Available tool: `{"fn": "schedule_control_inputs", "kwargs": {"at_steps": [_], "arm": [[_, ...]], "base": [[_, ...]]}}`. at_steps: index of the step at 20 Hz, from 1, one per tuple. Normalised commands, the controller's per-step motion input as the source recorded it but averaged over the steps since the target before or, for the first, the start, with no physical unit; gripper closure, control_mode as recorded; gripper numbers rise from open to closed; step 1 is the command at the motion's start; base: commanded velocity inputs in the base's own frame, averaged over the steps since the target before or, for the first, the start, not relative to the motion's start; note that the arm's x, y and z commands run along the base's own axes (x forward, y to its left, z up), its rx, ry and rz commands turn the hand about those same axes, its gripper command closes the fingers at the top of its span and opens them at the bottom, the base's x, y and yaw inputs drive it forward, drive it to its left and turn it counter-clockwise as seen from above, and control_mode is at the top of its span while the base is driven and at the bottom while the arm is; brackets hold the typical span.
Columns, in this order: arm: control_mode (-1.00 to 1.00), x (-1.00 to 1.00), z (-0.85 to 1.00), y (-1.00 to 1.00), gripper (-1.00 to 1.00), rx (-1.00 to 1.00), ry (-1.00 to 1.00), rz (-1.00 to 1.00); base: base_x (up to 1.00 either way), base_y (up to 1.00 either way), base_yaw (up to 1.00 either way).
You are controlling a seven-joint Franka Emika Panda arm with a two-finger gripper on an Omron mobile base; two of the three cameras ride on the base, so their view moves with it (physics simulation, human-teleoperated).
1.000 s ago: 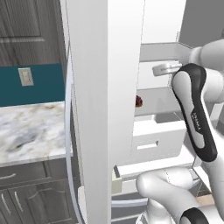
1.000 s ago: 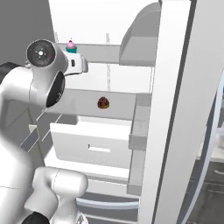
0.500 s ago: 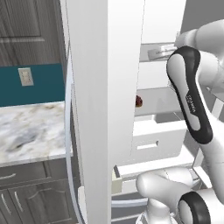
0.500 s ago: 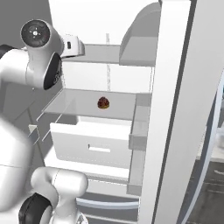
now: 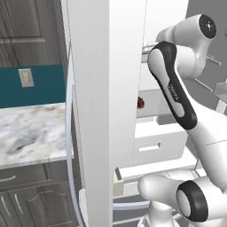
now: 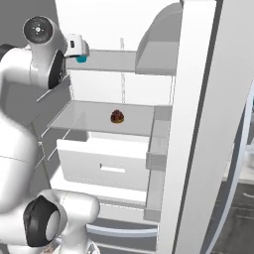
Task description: Take the cupcake and cake from the fridge and place them on the empty tray on the dining counter.
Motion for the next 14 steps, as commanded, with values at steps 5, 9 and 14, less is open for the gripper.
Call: {"fn": "schedule_control_inputs", "kwargs": {"at_steps": [5,9,14], "arm": [[-1.00,0.74,-0.09,0.29,-1.00,-0.02,0.01,0.00],[-1.00,0.72,-0.09,0.05,-1.00,-0.01,0.04,0.00],[-1.00,0.65,-0.08,0.06,-1.00,0.00,0.08,0.00]], "base": [[0.00,0.00,0.00],[0.00,0.00,0.00],[0.00,0.00,0.00]]}}
